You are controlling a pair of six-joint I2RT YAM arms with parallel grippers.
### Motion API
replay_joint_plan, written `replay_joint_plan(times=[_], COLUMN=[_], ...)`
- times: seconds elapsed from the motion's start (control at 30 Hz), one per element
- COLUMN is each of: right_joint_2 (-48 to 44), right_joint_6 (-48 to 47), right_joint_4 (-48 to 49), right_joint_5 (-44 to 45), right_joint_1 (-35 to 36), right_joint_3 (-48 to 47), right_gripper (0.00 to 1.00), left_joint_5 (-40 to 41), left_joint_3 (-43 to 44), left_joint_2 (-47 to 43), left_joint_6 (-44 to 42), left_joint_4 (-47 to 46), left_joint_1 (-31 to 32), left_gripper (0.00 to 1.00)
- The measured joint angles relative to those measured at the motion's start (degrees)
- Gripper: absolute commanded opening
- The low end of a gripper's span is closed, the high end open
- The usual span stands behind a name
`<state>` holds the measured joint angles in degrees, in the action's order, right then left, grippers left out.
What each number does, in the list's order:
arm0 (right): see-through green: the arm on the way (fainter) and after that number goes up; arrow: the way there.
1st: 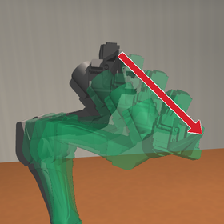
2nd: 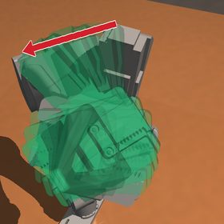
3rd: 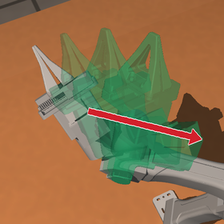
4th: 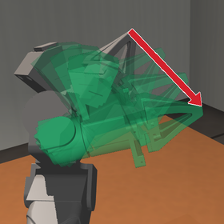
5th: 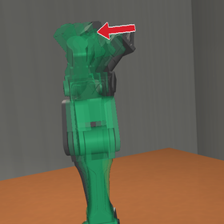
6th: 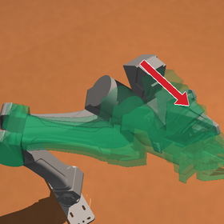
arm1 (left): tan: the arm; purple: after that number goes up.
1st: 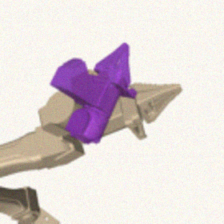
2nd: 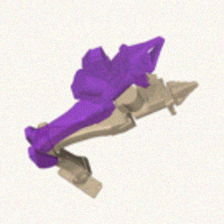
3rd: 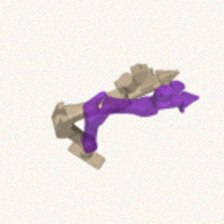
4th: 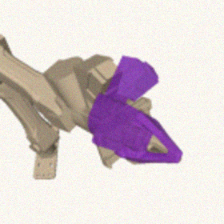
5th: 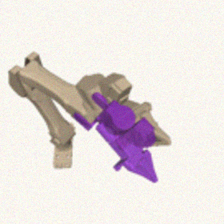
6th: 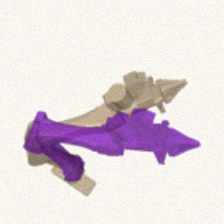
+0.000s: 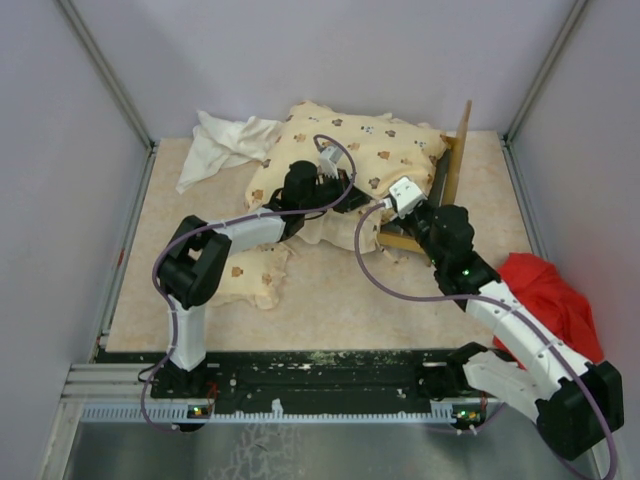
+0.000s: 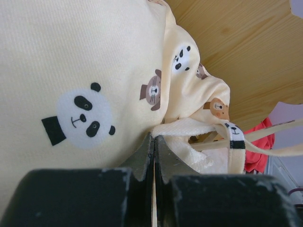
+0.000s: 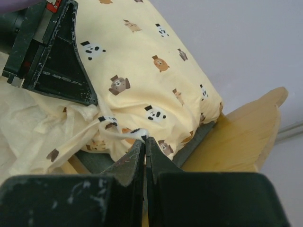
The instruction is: Set up the pet bed
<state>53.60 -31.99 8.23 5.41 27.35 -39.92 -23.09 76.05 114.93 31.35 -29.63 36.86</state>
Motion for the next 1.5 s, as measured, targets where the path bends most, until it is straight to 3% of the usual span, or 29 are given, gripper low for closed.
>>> replay_joint_plan(times=[0.23, 0.53, 0.73, 1.07, 1.23, 1.5], right_joint_2=[1.2, 11.5, 13.8, 19.4, 20.6, 12.6], right_joint_6=[5.7, 13.4, 20.2, 24.4, 26.0, 31.8], right_joint_4=[-4.5, -6.8, -8.4, -6.1, -8.8, -24.9], right_joint_5=[1.4, 6.5, 11.0, 12.2, 11.8, 5.7], right_joint_1=[0.0, 0.0, -0.3, -5.4, -6.8, -6.4], right_joint_3=[-1.0, -1.4, -1.5, -3.8, -5.9, -12.5], right_gripper=[0.0, 0.0, 0.0, 0.0, 0.25, 0.38], left_joint_5=[0.0, 0.0, 0.4, 1.5, 2.0, 2.1], left_joint_3=[0.0, -0.1, -0.2, -0.3, -0.3, -0.3], left_joint_2=[0.0, 0.0, 0.0, 0.0, 0.0, 0.0], left_joint_6=[0.2, 0.8, 0.8, 0.8, 0.8, 0.7], left_joint_4=[0.0, -0.4, -0.4, -0.5, -0.4, -0.4], left_joint_1=[0.0, 0.0, 0.0, 0.0, 0.0, 0.0], left_gripper=[0.0, 0.0, 0.0, 0.0, 0.0, 0.0])
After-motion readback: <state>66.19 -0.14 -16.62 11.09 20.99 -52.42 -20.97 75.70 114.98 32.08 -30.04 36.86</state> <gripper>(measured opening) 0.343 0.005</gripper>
